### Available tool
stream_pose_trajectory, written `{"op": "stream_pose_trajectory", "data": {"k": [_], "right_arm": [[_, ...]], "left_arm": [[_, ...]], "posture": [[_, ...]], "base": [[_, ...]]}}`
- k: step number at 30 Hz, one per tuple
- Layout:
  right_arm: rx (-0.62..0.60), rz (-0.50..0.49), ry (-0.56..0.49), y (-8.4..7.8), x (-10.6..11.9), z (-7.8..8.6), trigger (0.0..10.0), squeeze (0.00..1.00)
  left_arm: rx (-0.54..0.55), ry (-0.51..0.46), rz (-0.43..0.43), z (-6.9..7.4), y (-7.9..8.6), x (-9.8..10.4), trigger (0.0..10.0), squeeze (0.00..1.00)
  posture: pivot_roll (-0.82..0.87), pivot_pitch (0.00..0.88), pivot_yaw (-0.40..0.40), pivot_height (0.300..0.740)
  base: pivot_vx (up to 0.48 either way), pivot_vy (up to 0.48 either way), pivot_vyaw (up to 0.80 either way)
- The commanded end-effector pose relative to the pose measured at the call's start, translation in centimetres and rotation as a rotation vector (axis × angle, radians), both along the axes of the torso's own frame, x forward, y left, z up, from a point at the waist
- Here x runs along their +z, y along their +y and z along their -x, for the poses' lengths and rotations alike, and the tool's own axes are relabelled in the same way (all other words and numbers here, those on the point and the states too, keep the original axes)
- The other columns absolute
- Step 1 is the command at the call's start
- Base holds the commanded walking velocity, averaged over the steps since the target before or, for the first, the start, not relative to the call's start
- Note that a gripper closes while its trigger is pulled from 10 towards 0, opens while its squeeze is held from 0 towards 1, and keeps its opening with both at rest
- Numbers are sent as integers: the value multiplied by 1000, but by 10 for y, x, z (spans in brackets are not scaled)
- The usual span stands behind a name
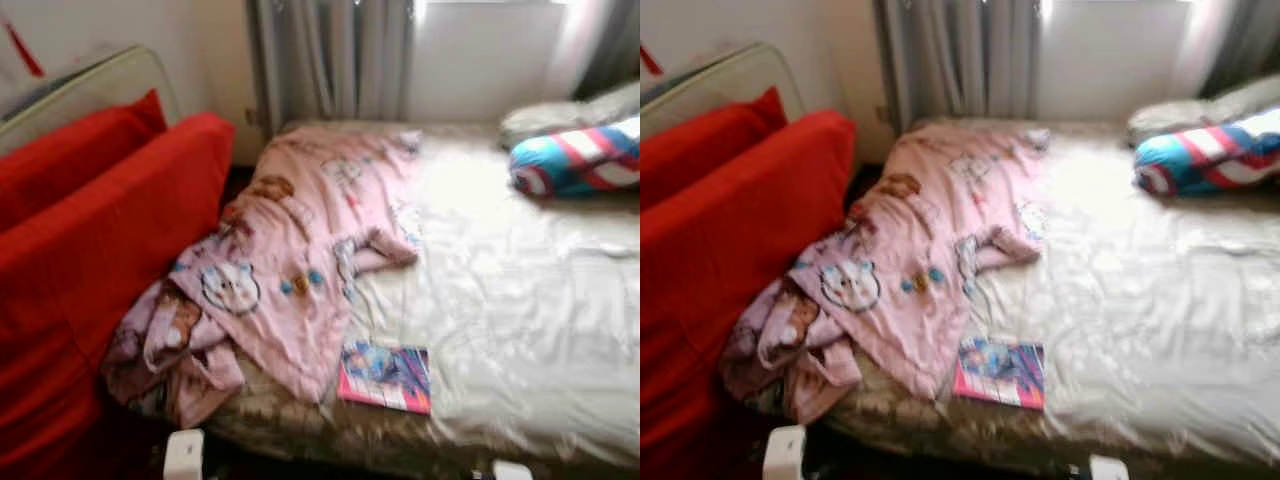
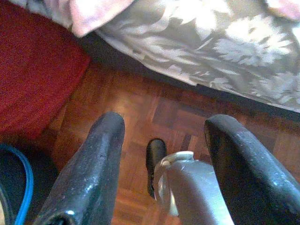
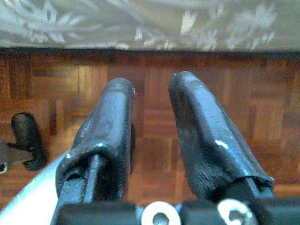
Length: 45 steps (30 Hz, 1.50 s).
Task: Clean up the room
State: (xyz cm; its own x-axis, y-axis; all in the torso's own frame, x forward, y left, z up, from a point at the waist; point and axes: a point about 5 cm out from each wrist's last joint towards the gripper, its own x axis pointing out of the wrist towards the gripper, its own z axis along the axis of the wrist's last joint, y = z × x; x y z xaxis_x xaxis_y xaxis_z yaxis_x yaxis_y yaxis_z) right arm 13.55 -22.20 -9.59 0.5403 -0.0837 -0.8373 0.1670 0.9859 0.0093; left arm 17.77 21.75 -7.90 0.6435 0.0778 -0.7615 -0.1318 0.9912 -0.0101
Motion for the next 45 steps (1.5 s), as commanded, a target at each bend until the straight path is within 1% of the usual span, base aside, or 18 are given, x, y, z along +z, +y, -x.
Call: {"op": "stream_pose_trajectory", "data": {"k": [1,6,13,15,18,23,28,30,31,32,33,34,35,36,37,39,40,45], "right_arm": [[18,-11,-12,6,0,-4,10000,0],[16,-14,-17,7,0,-4,10000,0],[-3,-23,-27,6,1,-4,10000,0],[10,-28,-54,7,2,-7,10000,0],[14,-31,-68,7,3,-8,10000,0],[14,-44,-139,8,7,-12,10000,0],[16,-43,-158,8,8,-14,10000,0],[13,-56,-213,9,11,-17,10000,0],[13,-56,-213,9,11,-17,10000,0],[28,-66,-321,15,22,-40,10000,0],[61,-69,-475,27,45,-81,10000,0],[91,-70,-596,37,67,-109,10000,0],[107,-71,-669,43,81,-126,10000,0],[107,-71,-669,43,81,-126,10000,0],[114,-71,-700,46,87,-133,10000,0],[117,-77,-732,46,92,-136,10000,0],[117,-77,-732,46,92,-136,10000,0],[130,-81,-769,47,95,-136,10000,0]], "left_arm": [[13,39,-6,10,5,-4,10000,0],[11,37,-6,10,5,-4,10000,0],[19,26,-4,10,5,-4,10000,0],[49,2,9,9,5,-3,10000,0],[49,-5,10,8,5,-2,10000,0],[55,-66,31,5,5,1,10000,0],[59,-81,33,4,5,2,10000,0],[72,-126,45,2,6,5,10000,0],[72,-126,45,2,6,5,10000,0],[77,-152,53,0,6,6,10000,0],[55,-271,51,-22,8,21,10000,0],[29,-394,41,-44,9,40,10000,0],[7,-488,31,-61,10,56,10000,0],[7,-488,31,-61,10,56,10000,0],[-8,-547,25,-70,10,66,10000,0],[-14,-621,18,-78,10,78,10000,0],[-14,-621,18,-78,10,78,10000,0],[-6,-698,16,-84,11,89,10000,0]], "posture": [[52,0,-22,740],[53,0,-21,740],[50,0,-21,740],[50,0,-21,740],[44,0,-18,740],[39,0,-11,740],[41,0,-12,740],[38,0,-8,740],[38,0,-8,740],[34,0,-6,740],[32,0,-4,740],[33,0,-4,740],[32,0,-3,740],[32,0,-3,740],[32,0,-2,740],[37,0,-5,740],[37,0,-5,740],[49,3,-13,740]], "base": [[251,0,650],[252,0,751],[71,0,0],[0,0,0],[0,0,0],[0,0,0],[0,0,0],[0,0,0],[0,0,0],[0,0,0],[0,0,0],[0,0,0],[0,0,0],[0,0,0],[0,0,0],[0,0,0],[0,0,0],[0,0,0]]}}
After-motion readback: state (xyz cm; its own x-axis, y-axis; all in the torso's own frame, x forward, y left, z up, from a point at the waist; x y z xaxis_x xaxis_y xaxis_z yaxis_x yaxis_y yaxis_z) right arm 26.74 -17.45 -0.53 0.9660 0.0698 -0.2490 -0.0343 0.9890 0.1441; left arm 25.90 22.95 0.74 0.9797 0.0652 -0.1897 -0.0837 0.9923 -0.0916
